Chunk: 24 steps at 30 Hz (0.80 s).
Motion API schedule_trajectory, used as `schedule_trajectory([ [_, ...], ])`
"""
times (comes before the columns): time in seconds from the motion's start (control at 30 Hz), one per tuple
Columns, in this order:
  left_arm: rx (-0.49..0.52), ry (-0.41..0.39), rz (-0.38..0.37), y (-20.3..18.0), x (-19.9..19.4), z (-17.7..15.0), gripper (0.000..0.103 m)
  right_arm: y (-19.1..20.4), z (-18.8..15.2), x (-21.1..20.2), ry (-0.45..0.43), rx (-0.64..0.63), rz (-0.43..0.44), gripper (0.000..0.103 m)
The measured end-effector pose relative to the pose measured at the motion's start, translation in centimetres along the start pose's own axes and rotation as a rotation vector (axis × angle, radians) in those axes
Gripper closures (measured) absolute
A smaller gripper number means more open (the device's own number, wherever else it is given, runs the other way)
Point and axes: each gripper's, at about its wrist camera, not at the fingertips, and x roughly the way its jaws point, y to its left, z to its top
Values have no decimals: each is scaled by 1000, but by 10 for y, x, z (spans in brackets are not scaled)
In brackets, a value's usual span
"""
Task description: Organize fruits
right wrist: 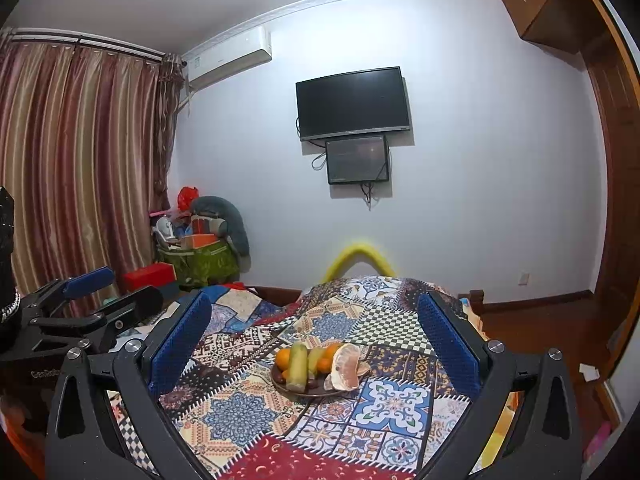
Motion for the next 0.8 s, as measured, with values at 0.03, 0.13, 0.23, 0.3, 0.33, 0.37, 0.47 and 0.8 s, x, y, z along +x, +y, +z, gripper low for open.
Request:
schedule_trajectory([
  [0.03,3,-1,1,0,0,0,0,0,0,0,-1,0,0,0],
  [0.13,5,-6,2,-1,-1,1,0,0,0,0,-2,-1,-1,0],
  [0.23,3,-7,-5,-1,-1,2,0,0,0,0,-3,-2,-5,0],
  [0.3,3,-9,-4,-1,-1,2,0,0,1,0,-3,-2,-5,0],
  [0.33,4,-8,-4,-1,-1,2,0,0,1,0,-3,-2,-6,0],
  [0.37,5,-6,-5,-1,-1,2,0,0,1,0,-3,-2,-8,0],
  [0.47,6,-2,-12,-2,-1,1,0,0,1,1,0,1,-7,0],
  [0.8,-6,6,-25,-1,1,1,0,-1,1,0,2,2,-9,0],
])
